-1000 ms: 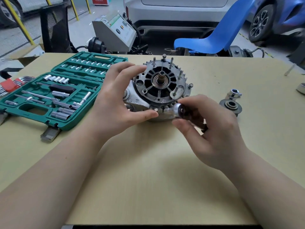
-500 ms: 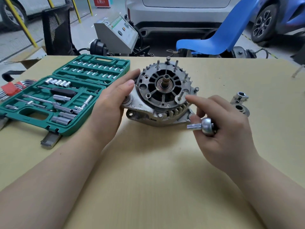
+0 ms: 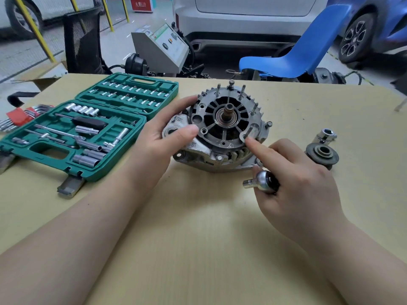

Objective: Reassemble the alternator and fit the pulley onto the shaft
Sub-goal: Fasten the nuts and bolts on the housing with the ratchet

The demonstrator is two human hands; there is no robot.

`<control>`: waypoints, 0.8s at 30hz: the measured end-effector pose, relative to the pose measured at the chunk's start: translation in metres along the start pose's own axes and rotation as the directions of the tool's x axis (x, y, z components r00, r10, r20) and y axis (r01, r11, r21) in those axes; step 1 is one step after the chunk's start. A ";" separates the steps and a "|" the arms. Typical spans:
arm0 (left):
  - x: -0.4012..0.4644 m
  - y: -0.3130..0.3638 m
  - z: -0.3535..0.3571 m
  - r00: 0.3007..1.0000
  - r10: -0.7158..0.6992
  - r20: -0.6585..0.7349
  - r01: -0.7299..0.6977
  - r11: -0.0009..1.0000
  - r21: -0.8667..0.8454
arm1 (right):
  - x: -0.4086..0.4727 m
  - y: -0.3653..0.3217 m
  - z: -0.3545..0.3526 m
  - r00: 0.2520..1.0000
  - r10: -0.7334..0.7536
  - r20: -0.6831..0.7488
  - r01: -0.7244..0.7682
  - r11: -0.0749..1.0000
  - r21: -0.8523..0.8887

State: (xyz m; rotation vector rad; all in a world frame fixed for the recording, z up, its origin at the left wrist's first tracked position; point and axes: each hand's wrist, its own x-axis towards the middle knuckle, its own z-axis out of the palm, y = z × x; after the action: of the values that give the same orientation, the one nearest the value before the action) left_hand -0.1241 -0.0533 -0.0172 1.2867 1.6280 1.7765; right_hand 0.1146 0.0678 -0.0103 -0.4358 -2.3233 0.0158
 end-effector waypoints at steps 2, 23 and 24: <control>-0.002 0.002 0.000 1.000 0.022 0.008 -0.022 0.999 0.048 | 0.000 0.000 0.000 1.000 0.012 0.000 -0.012 1.000 0.000; -0.023 0.025 0.029 0.985 0.170 -0.042 -0.116 0.815 0.567 | 0.003 0.016 0.003 0.980 0.200 0.008 -0.199 0.975 0.101; -0.023 0.027 0.026 0.982 0.190 -0.019 -0.144 0.803 0.579 | 0.003 0.016 0.003 0.977 0.215 0.016 -0.215 0.971 0.105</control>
State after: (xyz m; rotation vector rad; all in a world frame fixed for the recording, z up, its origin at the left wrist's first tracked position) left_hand -0.0837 -0.0631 -0.0029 1.6784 2.2740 1.4783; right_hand 0.1150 0.0842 -0.0126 -0.6317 -2.2572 0.2444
